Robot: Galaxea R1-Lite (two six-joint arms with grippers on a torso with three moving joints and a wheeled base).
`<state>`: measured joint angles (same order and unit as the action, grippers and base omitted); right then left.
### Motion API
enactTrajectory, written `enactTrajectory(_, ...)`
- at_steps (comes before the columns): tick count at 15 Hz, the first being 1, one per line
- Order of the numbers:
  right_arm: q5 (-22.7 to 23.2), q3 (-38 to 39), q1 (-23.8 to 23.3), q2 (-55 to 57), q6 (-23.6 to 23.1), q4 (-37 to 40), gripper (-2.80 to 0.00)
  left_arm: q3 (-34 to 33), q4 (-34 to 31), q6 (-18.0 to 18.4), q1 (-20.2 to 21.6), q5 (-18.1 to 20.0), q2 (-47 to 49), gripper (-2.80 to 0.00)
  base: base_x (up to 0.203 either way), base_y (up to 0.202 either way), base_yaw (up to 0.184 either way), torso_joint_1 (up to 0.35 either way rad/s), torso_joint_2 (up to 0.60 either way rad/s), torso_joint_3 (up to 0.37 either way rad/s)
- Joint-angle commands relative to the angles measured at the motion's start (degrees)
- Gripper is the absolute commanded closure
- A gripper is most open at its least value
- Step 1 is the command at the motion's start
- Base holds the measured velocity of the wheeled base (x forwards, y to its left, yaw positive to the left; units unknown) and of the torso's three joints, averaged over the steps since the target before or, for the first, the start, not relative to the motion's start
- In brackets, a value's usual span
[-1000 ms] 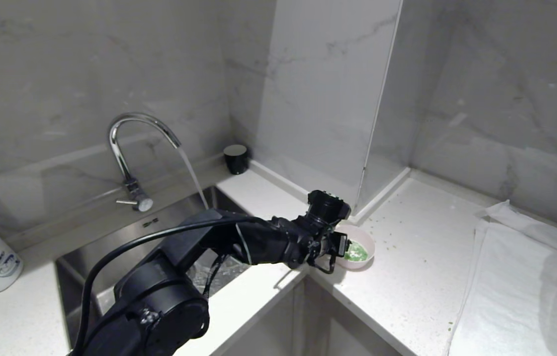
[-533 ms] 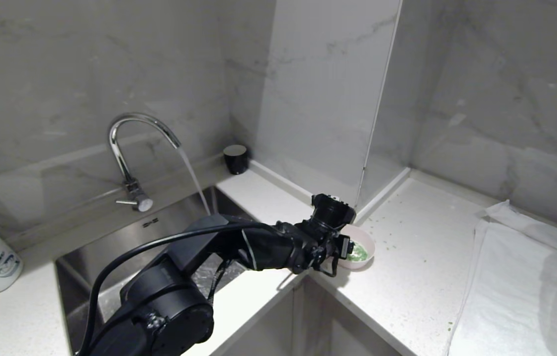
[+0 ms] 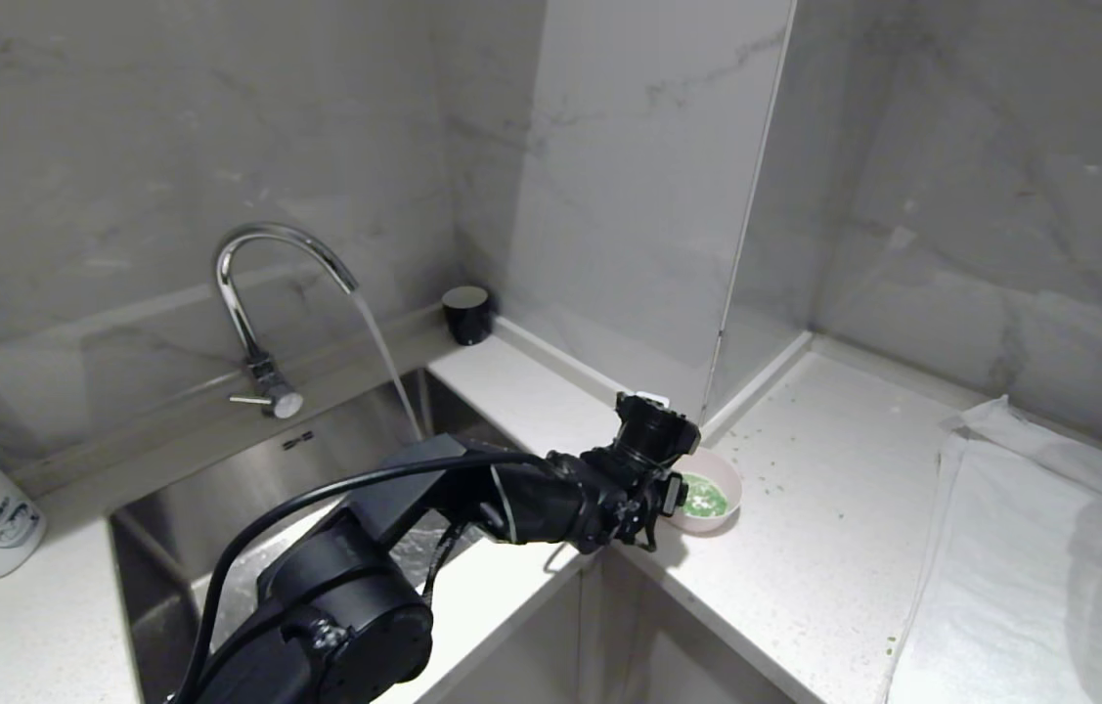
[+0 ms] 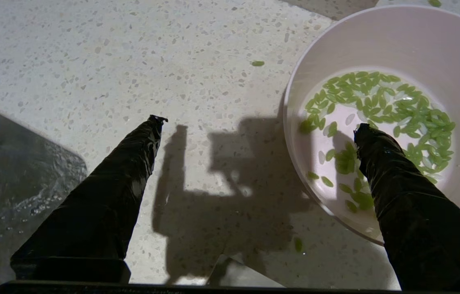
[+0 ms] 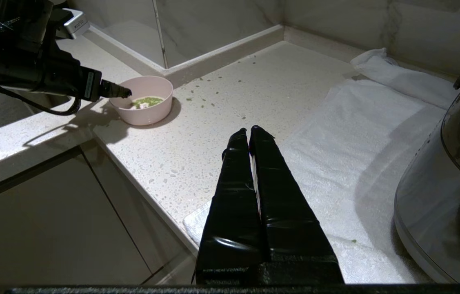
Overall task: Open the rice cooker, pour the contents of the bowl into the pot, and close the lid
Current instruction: Pick up the bowl on the table
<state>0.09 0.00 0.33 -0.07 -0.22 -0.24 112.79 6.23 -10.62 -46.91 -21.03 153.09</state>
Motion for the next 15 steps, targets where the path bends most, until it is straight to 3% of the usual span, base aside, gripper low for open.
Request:
enactTrajectory(1, 0.0, 0.1, 0.0, 0.1, 0.0, 0.0, 0.00, 0.0, 0.0, 0.0, 0.3, -0.3, -0.2, -2.80, 0.000, 0.000, 0.000, 0.000, 0.00, 0.000)
enactTrajectory(5, 0.0, 0.1, 0.0, 0.1, 0.0, 0.0, 0.00, 0.0, -0.3, 1.7, 1.6, -3.4, -0.1, -2.80, 0.000, 0.000, 0.000, 0.000, 0.00, 0.000)
enactTrajectory(15, 0.0, 0.1, 0.0, 0.1, 0.0, 0.0, 0.00, -0.5, -1.9, 1.7, 4.4, -3.6, -1.2, -2.80, 0.000, 0.000, 0.000, 0.000, 0.00, 0.000)
